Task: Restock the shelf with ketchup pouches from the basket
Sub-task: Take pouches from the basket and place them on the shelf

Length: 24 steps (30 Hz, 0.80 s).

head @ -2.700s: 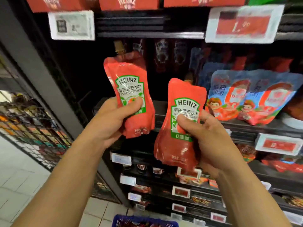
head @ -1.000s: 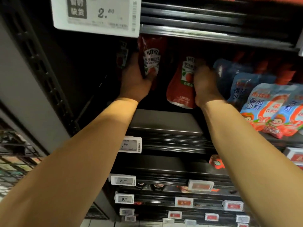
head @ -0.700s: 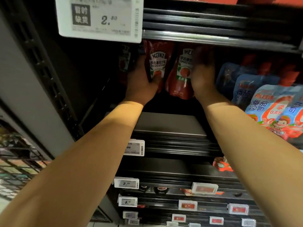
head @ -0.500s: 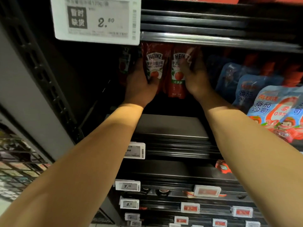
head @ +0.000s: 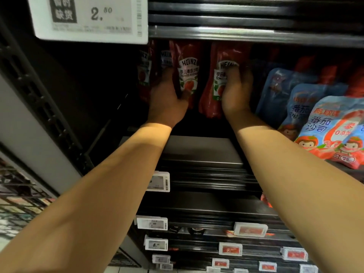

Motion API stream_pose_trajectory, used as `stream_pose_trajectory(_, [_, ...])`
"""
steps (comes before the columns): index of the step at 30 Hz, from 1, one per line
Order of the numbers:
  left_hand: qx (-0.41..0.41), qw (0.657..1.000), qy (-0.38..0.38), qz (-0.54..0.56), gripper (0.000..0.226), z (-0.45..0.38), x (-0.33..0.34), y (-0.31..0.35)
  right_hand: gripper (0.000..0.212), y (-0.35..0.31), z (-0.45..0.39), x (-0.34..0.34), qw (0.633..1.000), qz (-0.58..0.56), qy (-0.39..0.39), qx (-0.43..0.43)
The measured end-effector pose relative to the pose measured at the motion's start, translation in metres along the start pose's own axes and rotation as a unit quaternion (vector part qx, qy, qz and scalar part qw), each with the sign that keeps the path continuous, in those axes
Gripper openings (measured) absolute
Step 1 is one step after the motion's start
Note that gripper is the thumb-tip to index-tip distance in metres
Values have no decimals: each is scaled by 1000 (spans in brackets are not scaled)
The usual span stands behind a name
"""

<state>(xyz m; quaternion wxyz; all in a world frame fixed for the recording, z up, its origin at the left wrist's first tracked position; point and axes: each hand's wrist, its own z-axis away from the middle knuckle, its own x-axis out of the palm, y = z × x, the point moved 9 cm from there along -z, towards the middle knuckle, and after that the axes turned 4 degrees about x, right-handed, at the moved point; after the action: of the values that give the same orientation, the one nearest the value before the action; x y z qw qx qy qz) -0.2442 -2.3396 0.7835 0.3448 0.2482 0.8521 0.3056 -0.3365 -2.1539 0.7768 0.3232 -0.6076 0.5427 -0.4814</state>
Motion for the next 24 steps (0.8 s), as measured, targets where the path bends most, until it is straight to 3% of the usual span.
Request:
stream_pose_trajectory(2, [21, 999, -28, -26, 54, -1, 9, 5, 61, -6, 5, 1, 996, 78, 9, -33])
stream_pose_trajectory(5, [54, 993, -69, -85, 54, -1, 22, 12, 77, -8, 5, -7, 992, 100, 47, -54])
stream_pose_trajectory(10, [30, 989, -61, -128, 50, -2, 21, 6, 61, -33, 22, -11, 964, 197, 106, -146])
stream_pose_trajectory(13, [12, 991, -61, -121, 46, 0, 21, 3, 63, -48, 35, -9, 925, 307, 134, -178])
stream_pose_trajectory(15, [8, 992, -62, -112, 46, 0, 21, 3, 69, -50, 40, 0, 908, 354, 103, -198])
stream_pose_trajectory(18, [23, 989, -59, -134, 42, -2, 21, 5, 79, -34, 37, 13, 902, 395, 33, -169])
stream_pose_trajectory(24, [35, 991, -44, -121, 41, -2, 19, 6, 81, -2, 13, -4, 896, 438, 57, -55])
